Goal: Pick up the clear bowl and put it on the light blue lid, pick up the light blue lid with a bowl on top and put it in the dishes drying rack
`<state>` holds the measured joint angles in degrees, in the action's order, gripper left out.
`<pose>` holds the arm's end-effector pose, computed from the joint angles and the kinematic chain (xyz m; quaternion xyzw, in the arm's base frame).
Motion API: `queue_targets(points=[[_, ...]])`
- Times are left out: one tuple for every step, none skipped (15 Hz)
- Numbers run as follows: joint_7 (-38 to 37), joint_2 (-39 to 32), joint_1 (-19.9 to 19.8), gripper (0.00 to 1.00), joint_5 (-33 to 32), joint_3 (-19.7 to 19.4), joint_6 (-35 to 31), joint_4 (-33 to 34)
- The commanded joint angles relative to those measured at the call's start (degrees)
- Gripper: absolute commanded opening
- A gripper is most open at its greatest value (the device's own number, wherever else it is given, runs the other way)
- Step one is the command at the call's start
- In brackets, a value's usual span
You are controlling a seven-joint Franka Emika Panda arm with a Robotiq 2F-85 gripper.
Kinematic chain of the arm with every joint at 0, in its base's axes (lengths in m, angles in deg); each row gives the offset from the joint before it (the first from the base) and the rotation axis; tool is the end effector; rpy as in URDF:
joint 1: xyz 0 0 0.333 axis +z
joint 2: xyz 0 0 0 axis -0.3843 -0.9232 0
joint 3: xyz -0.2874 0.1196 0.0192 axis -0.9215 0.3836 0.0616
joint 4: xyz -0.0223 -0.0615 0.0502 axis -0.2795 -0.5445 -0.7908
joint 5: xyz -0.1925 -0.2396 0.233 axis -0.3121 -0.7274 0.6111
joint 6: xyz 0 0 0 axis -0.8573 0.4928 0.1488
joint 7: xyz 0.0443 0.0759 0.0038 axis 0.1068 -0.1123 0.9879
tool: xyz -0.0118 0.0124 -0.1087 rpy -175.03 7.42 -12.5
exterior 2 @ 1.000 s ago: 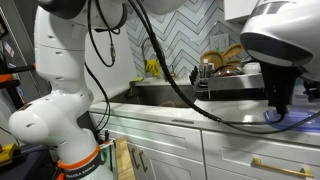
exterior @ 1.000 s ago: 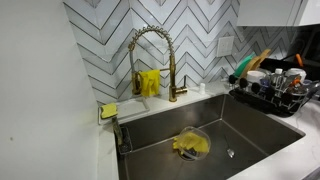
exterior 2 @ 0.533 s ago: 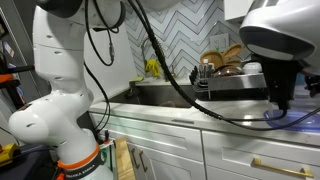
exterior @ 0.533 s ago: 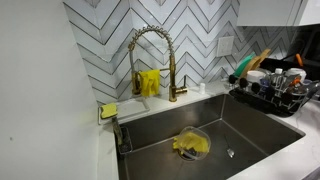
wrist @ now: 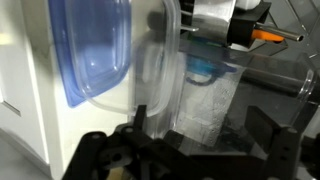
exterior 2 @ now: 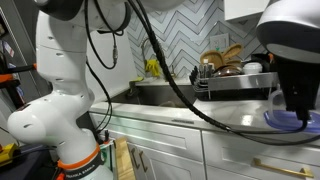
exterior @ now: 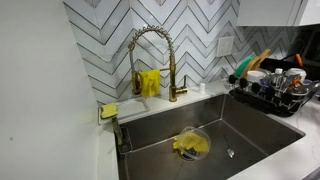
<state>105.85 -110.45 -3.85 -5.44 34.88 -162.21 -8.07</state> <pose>0.5433 -0.3983 0.3997 -0.7941 0.3352 -0.2938 0.4132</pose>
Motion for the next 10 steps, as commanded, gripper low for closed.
queue_targets(points=[[-4.2, -3.5, -2.5, 1.00, -5.9, -1.3, 5.0, 4.4], [-5.2, -4.5, -3.2, 1.00, -7.6, -1.5, 6.1, 5.3], [-6.0, -5.0, -4.0, 1.00, -8.7, -1.6, 7.2, 6.1], [-6.5, -5.7, -4.6, 1.00, -9.8, -1.5, 8.0, 6.6], [-7.3, -6.8, -5.3, 1.00, -10.7, -1.4, 9.3, 7.7], [-8.1, -7.7, -5.7, 1.00, -11.7, -1.2, 10.1, 8.4], [-8.8, -8.7, -6.2, 1.00, -12.3, -0.9, 11.0, 9.3], [-9.4, -9.6, -6.6, 1.00, -12.6, -0.6, 11.6, 9.8], [-10.4, -10.7, -6.8, 1.00, -12.8, -0.2, 12.0, 10.5], [-11.3, -11.6, -7.0, 1.00, -12.7, 0.3, 12.5, 11.1]])
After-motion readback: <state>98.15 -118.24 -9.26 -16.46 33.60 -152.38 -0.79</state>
